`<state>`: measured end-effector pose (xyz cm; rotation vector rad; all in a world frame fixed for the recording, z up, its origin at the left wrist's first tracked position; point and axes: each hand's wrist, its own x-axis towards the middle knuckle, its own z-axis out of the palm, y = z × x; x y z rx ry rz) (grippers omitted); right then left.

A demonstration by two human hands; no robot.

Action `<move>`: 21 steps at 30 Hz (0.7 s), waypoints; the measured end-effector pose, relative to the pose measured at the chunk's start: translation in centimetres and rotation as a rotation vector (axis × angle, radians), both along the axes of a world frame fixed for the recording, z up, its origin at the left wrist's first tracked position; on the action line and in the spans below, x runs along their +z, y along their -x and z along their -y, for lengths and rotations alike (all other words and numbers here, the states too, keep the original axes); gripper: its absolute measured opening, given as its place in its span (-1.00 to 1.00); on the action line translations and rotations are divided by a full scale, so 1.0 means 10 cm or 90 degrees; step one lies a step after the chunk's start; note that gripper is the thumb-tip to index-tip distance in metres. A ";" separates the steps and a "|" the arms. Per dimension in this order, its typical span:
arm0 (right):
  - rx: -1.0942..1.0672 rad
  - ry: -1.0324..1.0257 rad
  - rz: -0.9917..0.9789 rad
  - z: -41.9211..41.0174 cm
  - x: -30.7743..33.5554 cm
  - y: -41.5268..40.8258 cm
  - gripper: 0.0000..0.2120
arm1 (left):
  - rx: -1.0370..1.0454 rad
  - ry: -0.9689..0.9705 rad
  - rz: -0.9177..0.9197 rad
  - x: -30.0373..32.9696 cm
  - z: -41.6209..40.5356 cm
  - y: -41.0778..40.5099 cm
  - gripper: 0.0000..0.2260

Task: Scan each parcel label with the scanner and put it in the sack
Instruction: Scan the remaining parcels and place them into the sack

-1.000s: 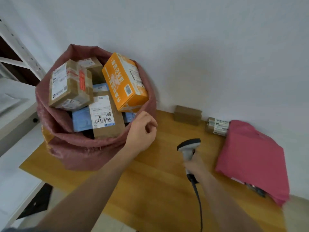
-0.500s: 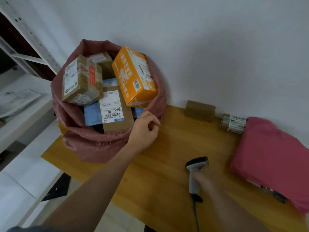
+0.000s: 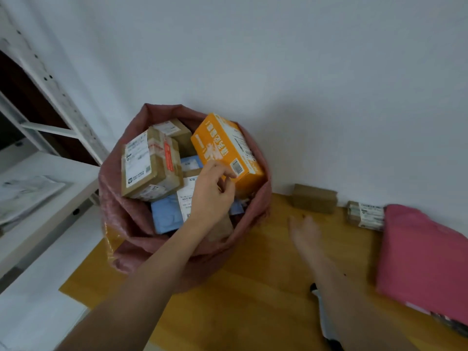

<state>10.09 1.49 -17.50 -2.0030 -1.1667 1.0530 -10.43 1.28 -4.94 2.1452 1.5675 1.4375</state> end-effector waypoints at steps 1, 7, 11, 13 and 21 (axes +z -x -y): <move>-0.012 -0.053 -0.036 -0.07 0.14 0.13 -0.47 | 0.004 -0.036 0.001 0.06 -0.05 0.12 -0.87; -0.078 -0.165 -0.208 -0.38 0.66 0.87 -0.30 | 0.210 -0.160 0.077 0.42 -0.33 1.10 -0.78; -0.166 -0.183 -0.154 -0.47 0.75 1.05 -0.26 | 0.370 -0.041 0.159 0.50 -0.59 1.62 -0.57; -0.191 -0.205 -0.086 -0.51 0.79 1.06 -0.42 | 0.503 0.148 0.184 0.47 -0.71 1.78 -0.46; -0.179 -0.225 -0.013 -0.72 1.09 0.88 -0.72 | 0.470 0.472 0.393 0.20 -0.92 2.18 -0.71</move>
